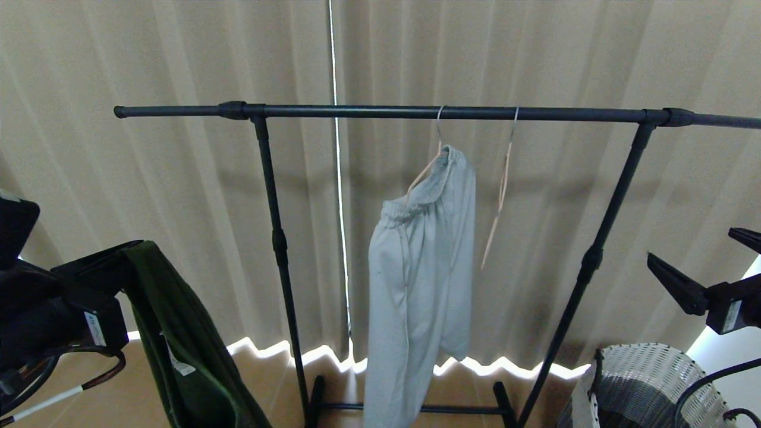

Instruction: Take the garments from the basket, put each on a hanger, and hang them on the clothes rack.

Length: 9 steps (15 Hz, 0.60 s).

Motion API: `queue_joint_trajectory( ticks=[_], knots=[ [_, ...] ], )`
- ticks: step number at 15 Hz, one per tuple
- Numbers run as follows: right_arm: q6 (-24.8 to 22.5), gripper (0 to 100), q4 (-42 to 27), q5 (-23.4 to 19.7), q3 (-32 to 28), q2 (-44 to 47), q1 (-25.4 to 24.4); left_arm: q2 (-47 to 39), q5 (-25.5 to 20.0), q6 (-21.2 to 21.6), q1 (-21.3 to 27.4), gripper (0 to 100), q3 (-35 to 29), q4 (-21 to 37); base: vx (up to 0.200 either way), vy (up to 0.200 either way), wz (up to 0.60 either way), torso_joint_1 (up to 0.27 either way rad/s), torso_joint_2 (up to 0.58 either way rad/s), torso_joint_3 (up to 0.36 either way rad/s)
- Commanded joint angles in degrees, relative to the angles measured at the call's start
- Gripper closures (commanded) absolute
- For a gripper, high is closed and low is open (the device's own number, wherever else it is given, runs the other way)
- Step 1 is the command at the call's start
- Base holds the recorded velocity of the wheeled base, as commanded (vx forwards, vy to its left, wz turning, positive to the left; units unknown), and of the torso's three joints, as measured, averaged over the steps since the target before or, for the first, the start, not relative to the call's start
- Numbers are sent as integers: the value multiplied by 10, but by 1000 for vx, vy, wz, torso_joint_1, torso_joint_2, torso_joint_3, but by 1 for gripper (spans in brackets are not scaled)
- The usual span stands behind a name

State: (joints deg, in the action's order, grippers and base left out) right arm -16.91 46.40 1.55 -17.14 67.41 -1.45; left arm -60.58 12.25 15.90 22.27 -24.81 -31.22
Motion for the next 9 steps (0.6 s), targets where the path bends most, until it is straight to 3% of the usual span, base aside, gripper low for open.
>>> queue_joint_trajectory(
  ticks=[1,6,9],
  knots=[
    [-1,0,0,-1,-4,3,8,0,0,0,1,100,1,-1,0,0,0,0,0,0],
    [0,0,-17,-2,-68,25,8,-5,1,-4,0,100,-1,1,0,0,0,0,0,0],
    [3,0,-42,-2,-97,47,3,-18,1,-6,0,100,-8,0,200,0,0,2,-1,2]
  ],
)
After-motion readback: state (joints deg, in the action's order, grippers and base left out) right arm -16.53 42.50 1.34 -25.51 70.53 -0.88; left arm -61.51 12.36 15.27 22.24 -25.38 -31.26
